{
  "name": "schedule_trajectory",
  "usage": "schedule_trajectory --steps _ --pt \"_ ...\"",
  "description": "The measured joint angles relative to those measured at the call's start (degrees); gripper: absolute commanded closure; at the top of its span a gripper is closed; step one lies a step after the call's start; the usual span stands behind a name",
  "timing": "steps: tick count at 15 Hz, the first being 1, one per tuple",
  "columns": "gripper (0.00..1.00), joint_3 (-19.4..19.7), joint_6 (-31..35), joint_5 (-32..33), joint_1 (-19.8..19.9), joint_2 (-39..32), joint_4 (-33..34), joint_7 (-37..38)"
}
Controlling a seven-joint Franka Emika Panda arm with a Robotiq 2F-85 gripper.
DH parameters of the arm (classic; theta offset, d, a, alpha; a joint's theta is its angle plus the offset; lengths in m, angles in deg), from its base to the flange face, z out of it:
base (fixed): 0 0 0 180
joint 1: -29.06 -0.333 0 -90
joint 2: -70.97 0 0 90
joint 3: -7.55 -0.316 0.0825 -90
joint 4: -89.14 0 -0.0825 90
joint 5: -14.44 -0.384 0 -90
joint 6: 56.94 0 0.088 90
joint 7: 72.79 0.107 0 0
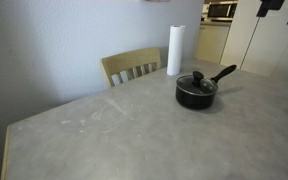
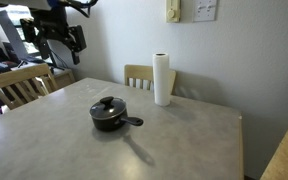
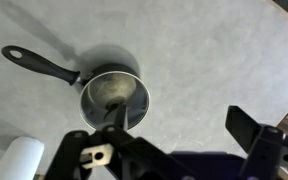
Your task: Take the lid of the pot
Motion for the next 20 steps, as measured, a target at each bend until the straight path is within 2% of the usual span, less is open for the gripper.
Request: schedule_trajectory --steps 3,7,11,16,20 --pt "0.00 -1.8 -0.2 -1.1 -0.1 -4.3 2.0 -0.2" --pt "0.00 -2.8 -0.1 -1.1 1.0 -4.3 2.5 1.2" --pt "0.00 -5.7 6.1 -1.9 2.2 -6.3 1.6 14.3" --pt "0.00 -9.4 17.2 -4.1 2.3 -17.0 3.2 31.7" --pt "0.00 -10.3 19.2 -4.6 2.4 -22.1 6.2 35.8"
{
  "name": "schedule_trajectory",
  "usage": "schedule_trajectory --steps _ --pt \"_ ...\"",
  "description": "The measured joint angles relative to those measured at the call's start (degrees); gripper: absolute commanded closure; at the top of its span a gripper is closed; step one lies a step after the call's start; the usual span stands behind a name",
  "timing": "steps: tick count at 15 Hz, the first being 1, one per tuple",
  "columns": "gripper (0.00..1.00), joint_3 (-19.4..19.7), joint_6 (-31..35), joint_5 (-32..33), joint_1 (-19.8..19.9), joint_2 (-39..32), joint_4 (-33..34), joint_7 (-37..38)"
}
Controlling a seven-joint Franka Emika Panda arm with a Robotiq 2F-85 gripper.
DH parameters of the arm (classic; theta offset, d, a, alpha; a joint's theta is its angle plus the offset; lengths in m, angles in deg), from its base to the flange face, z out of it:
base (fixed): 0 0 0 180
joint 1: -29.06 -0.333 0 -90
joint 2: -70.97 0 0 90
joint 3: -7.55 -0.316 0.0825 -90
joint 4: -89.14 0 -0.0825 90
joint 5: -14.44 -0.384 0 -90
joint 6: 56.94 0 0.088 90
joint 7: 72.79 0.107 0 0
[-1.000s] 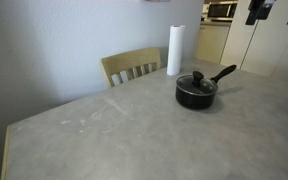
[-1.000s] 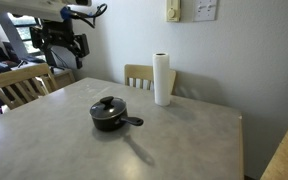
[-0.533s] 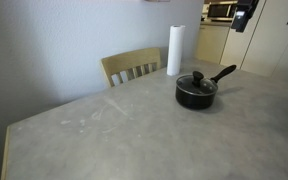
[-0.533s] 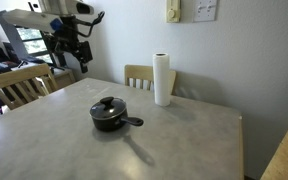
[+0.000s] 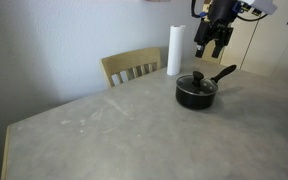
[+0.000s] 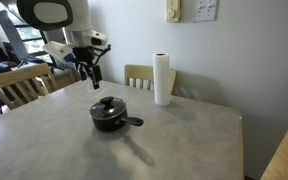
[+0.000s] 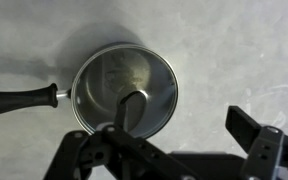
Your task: Take the lid of the pot
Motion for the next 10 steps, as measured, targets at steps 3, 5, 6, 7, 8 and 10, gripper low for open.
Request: schedule_trajectory --steps 3,5,6,7,8,10 --pt "0.00 -0.8 -0.3 4.6 0.0 -0.3 0.2 4.2" --pt "0.00 -1.5 -0.7 7.9 -0.1 -1.5 0.7 8.4" --pt "0.00 -1.7 -1.0 9.0 -0.1 -2.5 1.2 10.3" --pt "0.00 -1.8 -1.1 9.9 -0.2 -3.7 1.9 12.0" --pt "0.00 -1.8 -1.1 10.7 -0.2 -5.0 2.7 14.0" --pt "0.00 -1.7 -1.1 11.2 -0.1 -7.7 4.6 17.4"
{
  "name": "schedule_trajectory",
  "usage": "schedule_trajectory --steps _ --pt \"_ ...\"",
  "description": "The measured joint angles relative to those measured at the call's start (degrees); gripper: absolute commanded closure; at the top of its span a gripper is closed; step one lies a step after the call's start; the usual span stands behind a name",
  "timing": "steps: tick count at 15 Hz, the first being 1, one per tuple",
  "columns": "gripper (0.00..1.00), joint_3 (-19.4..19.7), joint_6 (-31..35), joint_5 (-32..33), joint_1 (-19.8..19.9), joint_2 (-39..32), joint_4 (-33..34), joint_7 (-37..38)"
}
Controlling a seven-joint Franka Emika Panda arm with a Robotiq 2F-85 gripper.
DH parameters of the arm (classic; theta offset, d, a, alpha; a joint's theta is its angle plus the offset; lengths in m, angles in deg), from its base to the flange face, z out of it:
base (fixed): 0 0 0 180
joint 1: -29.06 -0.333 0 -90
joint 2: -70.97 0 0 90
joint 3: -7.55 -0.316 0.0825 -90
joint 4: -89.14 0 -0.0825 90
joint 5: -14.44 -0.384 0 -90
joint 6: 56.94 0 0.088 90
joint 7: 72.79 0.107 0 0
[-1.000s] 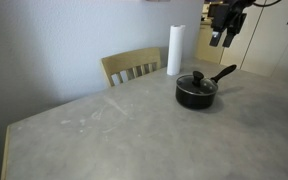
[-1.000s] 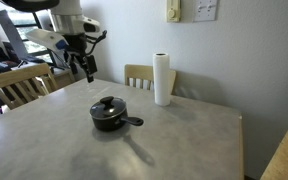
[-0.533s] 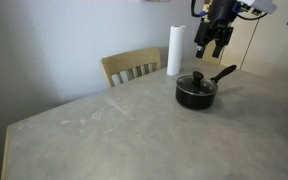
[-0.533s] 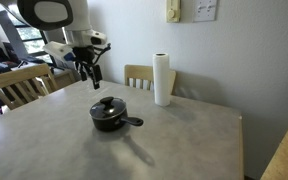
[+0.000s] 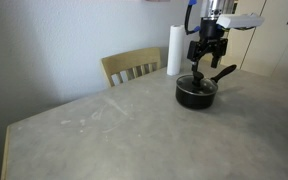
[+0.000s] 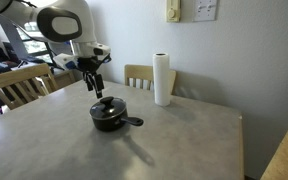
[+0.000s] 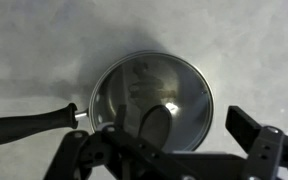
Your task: Take the lid of the pot
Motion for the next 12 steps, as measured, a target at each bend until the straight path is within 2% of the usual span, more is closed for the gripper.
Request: schedule_trajectory --steps 6,12 --pt "0.00 0.0 0.2 -0.3 -0.1 -6.3 5.9 9.2" --pt "0.00 3.0 0.1 0.2 -0.2 -9.6 9.1 18.8"
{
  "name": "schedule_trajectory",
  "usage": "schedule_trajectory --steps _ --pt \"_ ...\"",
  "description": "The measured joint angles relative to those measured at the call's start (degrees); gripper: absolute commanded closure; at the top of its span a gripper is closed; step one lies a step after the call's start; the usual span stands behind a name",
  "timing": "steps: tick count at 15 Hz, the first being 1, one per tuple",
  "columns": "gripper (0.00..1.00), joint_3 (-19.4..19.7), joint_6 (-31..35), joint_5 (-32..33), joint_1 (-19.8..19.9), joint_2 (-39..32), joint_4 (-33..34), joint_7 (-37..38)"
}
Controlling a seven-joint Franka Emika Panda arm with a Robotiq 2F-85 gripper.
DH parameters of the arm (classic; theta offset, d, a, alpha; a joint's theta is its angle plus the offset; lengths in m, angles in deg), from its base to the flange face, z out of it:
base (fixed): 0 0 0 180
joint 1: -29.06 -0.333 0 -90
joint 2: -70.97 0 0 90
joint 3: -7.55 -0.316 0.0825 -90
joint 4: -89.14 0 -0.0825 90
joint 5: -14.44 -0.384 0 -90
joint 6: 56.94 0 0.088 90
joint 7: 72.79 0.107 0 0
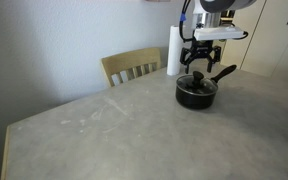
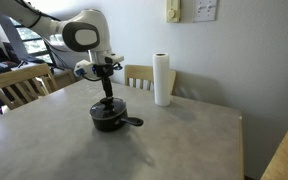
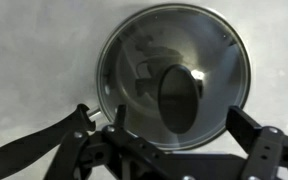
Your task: Take the lid of the pot
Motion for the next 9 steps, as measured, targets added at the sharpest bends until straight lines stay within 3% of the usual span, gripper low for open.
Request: schedule_trajectory --steps 6,8,9 --pt "0.00 -0.8 -0.3 -3.4 1.7 -1.1 0.1 -6.5" --pt "0.26 -1.3 -0.3 -4.3 2.2 -1.3 0.1 -9.3" --pt "0.34 -1.5 -0.5 -4.5 2.5 -1.4 0.1 -10.6"
